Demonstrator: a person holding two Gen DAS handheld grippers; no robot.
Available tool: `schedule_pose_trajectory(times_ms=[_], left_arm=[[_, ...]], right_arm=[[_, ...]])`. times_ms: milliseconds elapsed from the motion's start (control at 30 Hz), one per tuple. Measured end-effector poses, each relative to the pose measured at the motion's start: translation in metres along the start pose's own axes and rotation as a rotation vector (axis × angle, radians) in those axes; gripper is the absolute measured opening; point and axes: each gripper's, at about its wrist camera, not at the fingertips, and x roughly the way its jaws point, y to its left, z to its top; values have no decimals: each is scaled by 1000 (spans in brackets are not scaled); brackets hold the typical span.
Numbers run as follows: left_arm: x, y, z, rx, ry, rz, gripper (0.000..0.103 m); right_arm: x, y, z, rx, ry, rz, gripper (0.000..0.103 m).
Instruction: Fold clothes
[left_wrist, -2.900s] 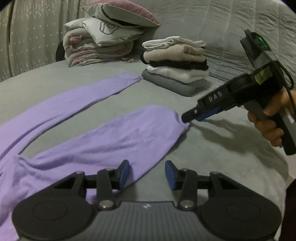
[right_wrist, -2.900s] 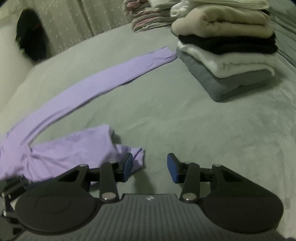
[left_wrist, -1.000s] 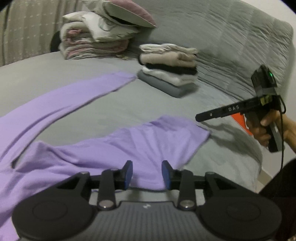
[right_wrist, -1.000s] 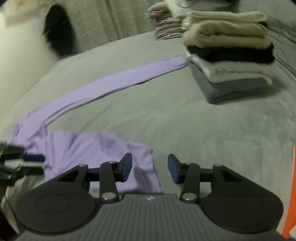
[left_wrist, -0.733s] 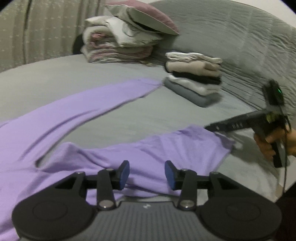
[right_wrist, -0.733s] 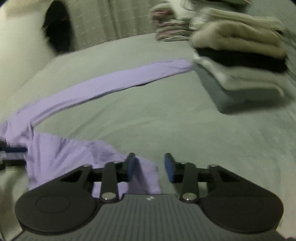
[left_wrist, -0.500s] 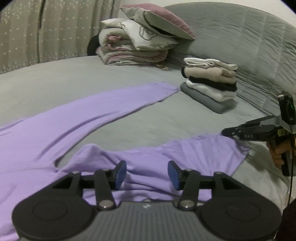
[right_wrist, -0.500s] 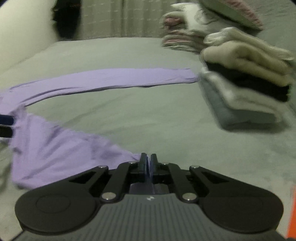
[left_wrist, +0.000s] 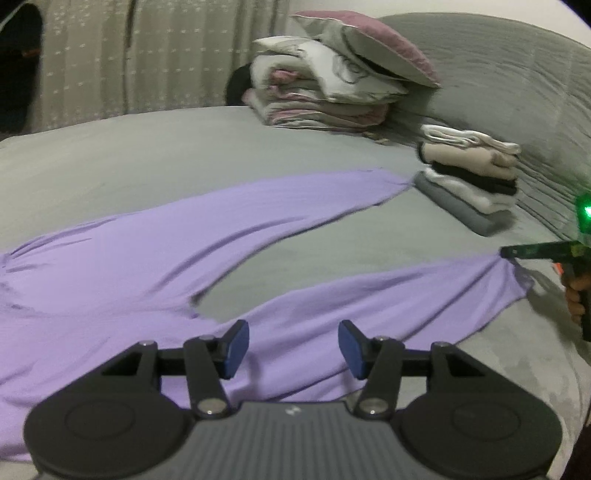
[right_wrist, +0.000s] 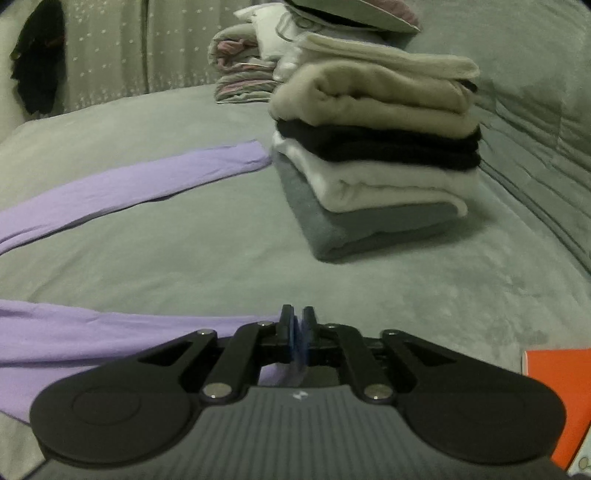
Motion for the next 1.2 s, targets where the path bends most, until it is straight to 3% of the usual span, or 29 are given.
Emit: schedule_pose_trajectory(times_ms=[33, 133, 233, 333, 500, 867, 1000, 1200], left_arm=[[-3, 4, -1, -11, 1, 19, 55], [-16, 19, -4, -50, -1, 80, 55], [-27, 38, -10, -106, 12, 158, 55], [-35, 62, -17, -229, 55, 244, 55], [-55, 98, -29, -397, 68, 314, 55], [-88, 132, -38, -409, 23, 533, 55], [-98, 155, -45, -515, 17, 541, 53], [-98, 189, -61, -727, 17, 462, 42]], right_arm=[[-3, 3, 0, -11, -5, 7, 19], [-13, 13, 1, -45, -21, 30, 44], [-24, 28, 2, -70, -40, 74, 44], [-34, 47, 2, -95, -49, 121, 44], [-53, 92, -2, -204, -56, 194, 44], [-95, 179, -28, -405, -25, 432, 44], [-95, 206, -39, -498, 2, 480, 44], [-89, 233, -58, -611, 8, 476, 44]])
